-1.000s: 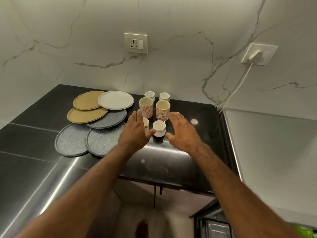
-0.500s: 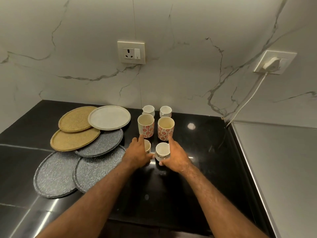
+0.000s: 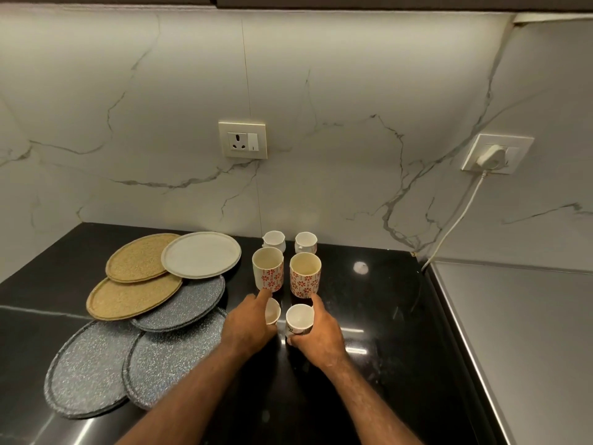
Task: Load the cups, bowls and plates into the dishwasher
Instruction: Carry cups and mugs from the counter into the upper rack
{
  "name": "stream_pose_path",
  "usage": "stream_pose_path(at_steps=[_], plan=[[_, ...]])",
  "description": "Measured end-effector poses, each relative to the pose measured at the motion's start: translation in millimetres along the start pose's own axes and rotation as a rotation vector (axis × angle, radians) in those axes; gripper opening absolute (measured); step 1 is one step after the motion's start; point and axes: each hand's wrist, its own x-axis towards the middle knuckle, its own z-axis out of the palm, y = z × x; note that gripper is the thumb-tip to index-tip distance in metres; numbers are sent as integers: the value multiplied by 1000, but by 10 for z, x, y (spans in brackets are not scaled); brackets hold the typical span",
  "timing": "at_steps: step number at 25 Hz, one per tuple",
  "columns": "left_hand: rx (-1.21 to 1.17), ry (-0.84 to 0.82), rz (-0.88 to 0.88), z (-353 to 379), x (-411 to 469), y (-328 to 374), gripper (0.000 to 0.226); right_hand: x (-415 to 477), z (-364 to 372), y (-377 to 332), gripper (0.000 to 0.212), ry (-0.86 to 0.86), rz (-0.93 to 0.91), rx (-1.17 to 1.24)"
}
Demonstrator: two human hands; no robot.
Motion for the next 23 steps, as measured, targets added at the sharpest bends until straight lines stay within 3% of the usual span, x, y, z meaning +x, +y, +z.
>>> stream_pose_path(at_steps=[7,13,23], plan=[[-62,156,-3,-216,-589,316,75,-456,-550,63,114,24,-62,33],[-221,240,-17,-279,-1638,805,77,-1358,-1122,267,108,102,-194,33],[-364,350,66,-283,-3177,1435,81,-2818,-1615,704,108,177,-247,132]])
